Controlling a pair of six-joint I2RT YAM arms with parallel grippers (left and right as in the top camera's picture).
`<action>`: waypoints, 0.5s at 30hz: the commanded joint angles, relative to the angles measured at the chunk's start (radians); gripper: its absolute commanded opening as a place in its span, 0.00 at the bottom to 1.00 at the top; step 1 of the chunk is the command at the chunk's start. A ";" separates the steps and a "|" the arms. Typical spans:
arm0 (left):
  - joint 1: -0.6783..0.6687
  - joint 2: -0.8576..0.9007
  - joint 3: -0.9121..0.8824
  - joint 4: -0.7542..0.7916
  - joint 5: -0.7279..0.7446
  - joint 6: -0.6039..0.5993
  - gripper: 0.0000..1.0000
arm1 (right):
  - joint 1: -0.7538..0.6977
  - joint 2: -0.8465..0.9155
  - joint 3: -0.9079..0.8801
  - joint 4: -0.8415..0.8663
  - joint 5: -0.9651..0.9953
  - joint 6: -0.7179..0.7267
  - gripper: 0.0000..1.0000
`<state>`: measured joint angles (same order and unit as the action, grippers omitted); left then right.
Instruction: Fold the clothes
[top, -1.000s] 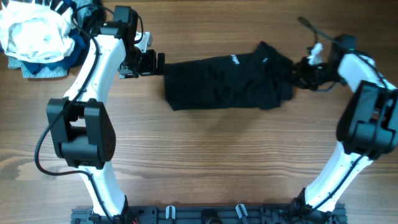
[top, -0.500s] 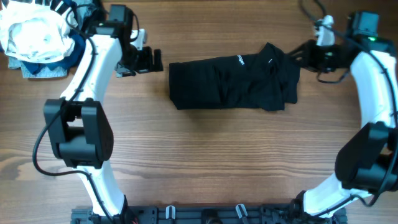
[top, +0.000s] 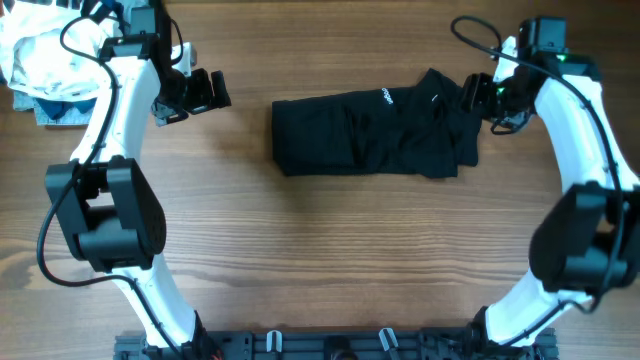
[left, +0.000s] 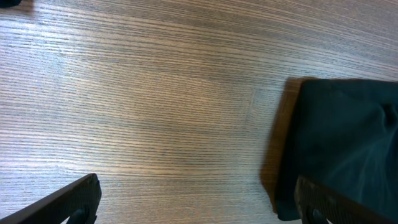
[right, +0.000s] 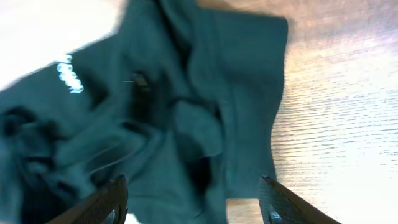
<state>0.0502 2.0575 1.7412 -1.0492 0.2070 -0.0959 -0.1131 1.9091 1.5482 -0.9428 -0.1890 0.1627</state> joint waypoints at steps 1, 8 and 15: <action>0.005 0.005 0.011 0.002 -0.003 -0.017 1.00 | -0.005 0.106 0.007 0.013 0.061 0.020 0.67; 0.005 0.005 0.011 0.002 -0.003 -0.017 1.00 | -0.043 0.214 0.007 0.037 0.066 0.020 0.64; 0.004 0.005 0.011 0.002 -0.003 -0.017 1.00 | -0.044 0.253 -0.002 0.074 -0.019 0.019 0.35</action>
<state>0.0502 2.0575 1.7412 -1.0496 0.2070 -0.0963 -0.1566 2.1323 1.5482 -0.8902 -0.1562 0.1776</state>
